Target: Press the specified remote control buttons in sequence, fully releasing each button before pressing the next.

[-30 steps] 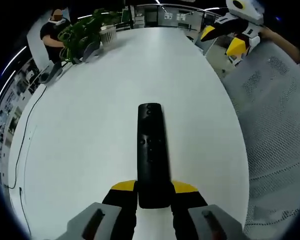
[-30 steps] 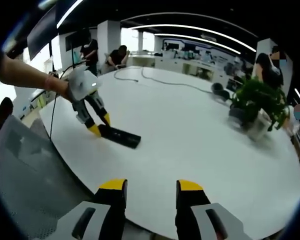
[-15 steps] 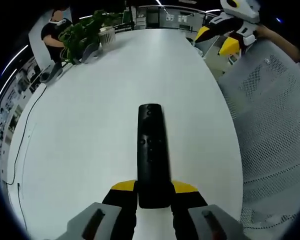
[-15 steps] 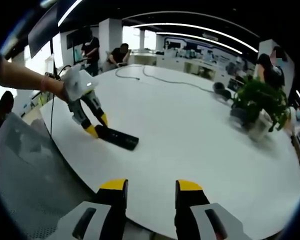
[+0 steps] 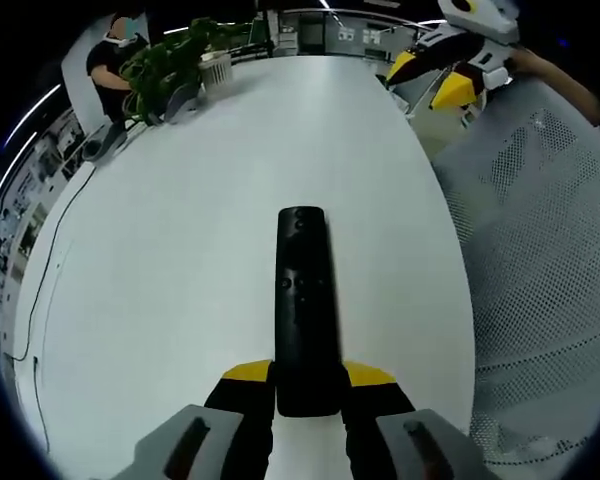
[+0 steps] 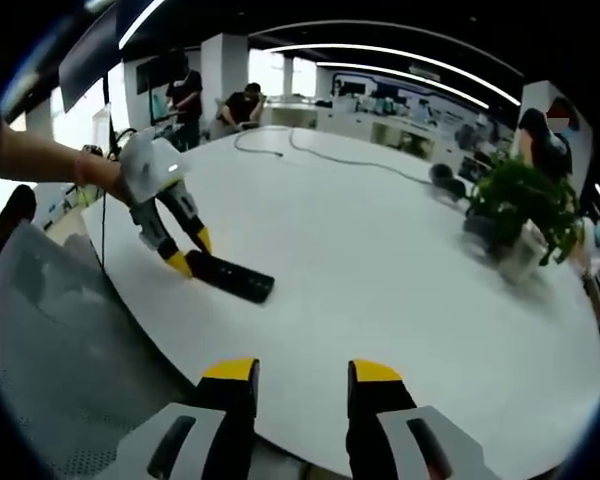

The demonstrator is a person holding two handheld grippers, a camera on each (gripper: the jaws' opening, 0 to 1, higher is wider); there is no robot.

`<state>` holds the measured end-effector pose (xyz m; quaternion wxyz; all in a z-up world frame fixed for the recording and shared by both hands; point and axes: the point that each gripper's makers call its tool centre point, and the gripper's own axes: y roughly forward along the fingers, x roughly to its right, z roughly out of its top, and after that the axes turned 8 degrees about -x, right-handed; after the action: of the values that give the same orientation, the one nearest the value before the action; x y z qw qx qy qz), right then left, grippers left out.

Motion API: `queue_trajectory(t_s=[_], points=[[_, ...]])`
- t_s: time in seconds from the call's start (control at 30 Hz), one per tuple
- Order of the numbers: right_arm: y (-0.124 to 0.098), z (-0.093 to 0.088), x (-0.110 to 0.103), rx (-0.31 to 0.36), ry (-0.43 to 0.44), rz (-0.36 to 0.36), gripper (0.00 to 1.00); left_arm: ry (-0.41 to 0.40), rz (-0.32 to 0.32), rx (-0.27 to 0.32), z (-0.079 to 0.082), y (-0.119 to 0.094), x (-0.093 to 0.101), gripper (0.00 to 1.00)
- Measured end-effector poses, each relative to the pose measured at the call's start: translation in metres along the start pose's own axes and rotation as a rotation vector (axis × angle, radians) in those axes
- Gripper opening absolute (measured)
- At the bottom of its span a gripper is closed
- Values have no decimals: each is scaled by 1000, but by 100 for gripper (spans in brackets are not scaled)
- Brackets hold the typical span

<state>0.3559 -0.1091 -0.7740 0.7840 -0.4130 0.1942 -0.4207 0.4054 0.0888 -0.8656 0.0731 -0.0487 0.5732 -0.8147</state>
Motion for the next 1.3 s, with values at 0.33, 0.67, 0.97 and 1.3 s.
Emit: queue_trajectory(t_s=[0.33,0.67,0.97,1.3], points=[[-1,2,2,9,-13,-12,28,-12,3,9,-1,0,11,26],[-1,2,0,7,-18,-5,28,5,-3,8,-2,-1,25,26],[0,2,0,7,-24,-3,27,16,-8,6,-2,-1,33,26],[1,1,-2,0,-34,2,26,34,-14,-2,-3,-1,41,26]])
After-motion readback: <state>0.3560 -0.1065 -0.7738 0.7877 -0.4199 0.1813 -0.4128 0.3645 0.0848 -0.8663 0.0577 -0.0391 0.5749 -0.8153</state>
